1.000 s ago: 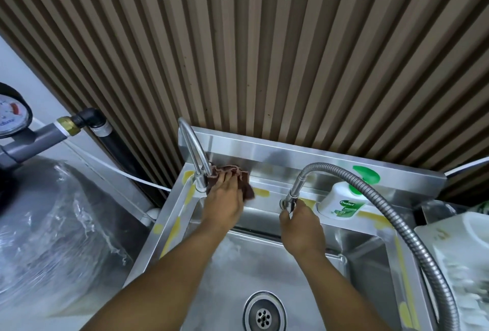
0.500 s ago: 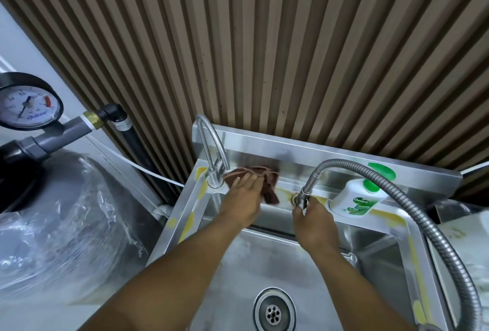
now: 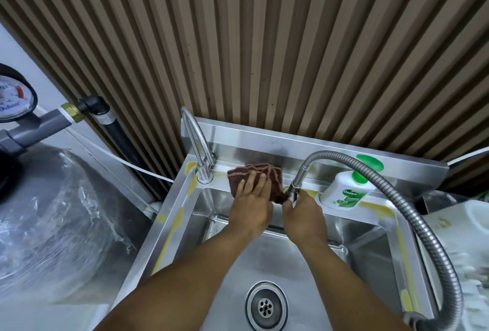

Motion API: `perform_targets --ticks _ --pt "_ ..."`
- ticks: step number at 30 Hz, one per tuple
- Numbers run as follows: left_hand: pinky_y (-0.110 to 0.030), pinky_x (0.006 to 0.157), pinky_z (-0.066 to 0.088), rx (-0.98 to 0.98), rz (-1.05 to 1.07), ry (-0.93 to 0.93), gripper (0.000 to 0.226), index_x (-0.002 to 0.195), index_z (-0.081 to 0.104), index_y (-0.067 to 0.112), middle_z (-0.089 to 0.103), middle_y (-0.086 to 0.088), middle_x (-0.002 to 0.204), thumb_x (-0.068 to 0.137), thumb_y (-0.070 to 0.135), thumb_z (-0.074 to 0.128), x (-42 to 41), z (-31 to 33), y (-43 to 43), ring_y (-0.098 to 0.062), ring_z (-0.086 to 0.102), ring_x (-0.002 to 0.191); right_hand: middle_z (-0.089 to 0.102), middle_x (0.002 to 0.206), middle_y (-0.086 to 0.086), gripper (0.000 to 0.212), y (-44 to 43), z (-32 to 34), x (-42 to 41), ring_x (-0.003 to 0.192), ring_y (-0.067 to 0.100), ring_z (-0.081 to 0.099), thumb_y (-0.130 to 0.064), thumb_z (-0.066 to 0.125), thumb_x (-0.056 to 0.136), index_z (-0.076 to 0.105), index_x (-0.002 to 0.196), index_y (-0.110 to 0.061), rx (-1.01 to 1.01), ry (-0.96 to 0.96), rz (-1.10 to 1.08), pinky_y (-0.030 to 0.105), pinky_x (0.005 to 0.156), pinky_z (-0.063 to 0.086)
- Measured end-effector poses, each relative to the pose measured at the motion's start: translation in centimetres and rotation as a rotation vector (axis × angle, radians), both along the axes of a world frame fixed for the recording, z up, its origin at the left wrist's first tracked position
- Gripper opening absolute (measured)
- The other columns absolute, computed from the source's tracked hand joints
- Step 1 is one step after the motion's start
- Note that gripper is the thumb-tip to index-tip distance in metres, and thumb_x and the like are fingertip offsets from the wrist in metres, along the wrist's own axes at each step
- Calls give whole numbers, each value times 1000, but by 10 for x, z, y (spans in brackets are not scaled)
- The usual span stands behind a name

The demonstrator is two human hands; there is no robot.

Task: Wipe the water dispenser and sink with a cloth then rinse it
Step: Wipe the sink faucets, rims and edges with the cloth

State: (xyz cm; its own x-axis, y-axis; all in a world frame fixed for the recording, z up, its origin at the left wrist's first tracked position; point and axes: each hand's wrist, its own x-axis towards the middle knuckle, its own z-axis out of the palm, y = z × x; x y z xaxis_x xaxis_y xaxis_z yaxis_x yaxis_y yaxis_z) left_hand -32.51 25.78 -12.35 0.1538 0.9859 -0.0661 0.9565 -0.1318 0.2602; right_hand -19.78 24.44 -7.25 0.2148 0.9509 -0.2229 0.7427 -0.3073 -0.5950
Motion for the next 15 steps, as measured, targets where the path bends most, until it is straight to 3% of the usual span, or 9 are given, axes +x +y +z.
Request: perform_targets --ticks 3,5,11,15 --pt "-48 125 0 2 -102 -156 66 159 25 21 31 5 164 98 28 48 13 -2 9 -24 7 156 66 112 16 20 -1 1 -1 106 39 61 -23 51 96 59 109 -10 -2 8 -1 40 82 46" --pt "-49 126 3 11 -110 -237 69 156 27 26 38 4 158 93 24 55 16 -1 14 -19 13 153 66 113 15 22 -1 2 0 106 38 61 -25 51 96 60 111 -11 -6 8 6 40 82 46" --pt "-43 127 7 14 -183 -323 65 149 42 18 43 -9 155 87 31 27 -19 -9 7 -22 28 151 65 109 15 20 0 0 0 102 38 61 -25 52 97 57 109 -9 -17 4 9 38 77 44" --pt "-45 126 8 55 -310 -285 61 150 44 14 54 -7 149 92 24 31 -48 -17 -10 -19 30 151 66 109 13 21 -1 0 0 103 36 61 -28 51 98 58 108 -11 -19 -12 12 38 79 45"
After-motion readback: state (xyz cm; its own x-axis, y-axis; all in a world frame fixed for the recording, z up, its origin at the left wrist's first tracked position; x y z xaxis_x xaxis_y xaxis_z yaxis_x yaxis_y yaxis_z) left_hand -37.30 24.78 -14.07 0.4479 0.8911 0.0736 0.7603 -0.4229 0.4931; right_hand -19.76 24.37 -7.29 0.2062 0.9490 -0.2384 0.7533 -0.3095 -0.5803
